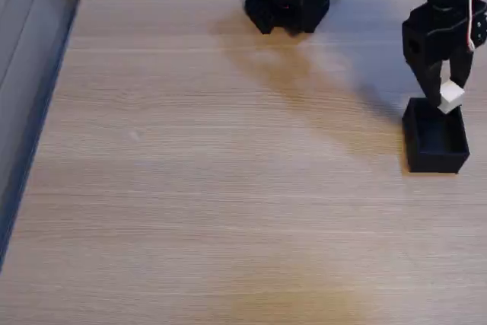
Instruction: Pick a white block and place it in the black box.
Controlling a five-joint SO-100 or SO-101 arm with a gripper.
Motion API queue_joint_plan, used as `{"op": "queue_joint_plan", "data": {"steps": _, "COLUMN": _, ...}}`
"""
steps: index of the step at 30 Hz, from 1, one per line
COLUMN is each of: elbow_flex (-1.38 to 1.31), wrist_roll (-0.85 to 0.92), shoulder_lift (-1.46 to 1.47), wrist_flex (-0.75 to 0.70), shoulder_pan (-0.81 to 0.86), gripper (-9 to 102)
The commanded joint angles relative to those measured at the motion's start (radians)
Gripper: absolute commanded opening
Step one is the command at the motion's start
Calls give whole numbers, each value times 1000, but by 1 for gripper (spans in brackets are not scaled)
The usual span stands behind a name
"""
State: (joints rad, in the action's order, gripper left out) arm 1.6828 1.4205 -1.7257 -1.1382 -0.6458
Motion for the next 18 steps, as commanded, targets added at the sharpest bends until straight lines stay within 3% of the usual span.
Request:
{"op": "queue_joint_plan", "data": {"steps": 1, "elbow_flex": -81, "wrist_roll": -18, "shoulder_lift": 35, "wrist_flex": -14, "shoulder_pan": -11, "gripper": 0}}
{"op": "queue_joint_plan", "data": {"steps": 4, "elbow_flex": -95, "wrist_roll": -11, "shoulder_lift": 60, "wrist_flex": -5, "shoulder_pan": -6, "gripper": 3}}
{"op": "queue_joint_plan", "data": {"steps": 7, "elbow_flex": -95, "wrist_roll": -11, "shoulder_lift": 67, "wrist_flex": 14, "shoulder_pan": 8, "gripper": 15}}
{"op": "queue_joint_plan", "data": {"steps": 12, "elbow_flex": -95, "wrist_roll": 21, "shoulder_lift": 58, "wrist_flex": 15, "shoulder_pan": 32, "gripper": 20}}
{"op": "queue_joint_plan", "data": {"steps": 15, "elbow_flex": -91, "wrist_roll": 26, "shoulder_lift": 40, "wrist_flex": 15, "shoulder_pan": 48, "gripper": 17}}
{"op": "queue_joint_plan", "data": {"steps": 18, "elbow_flex": -61, "wrist_roll": 28, "shoulder_lift": -3, "wrist_flex": 15, "shoulder_pan": 66, "gripper": 0}}
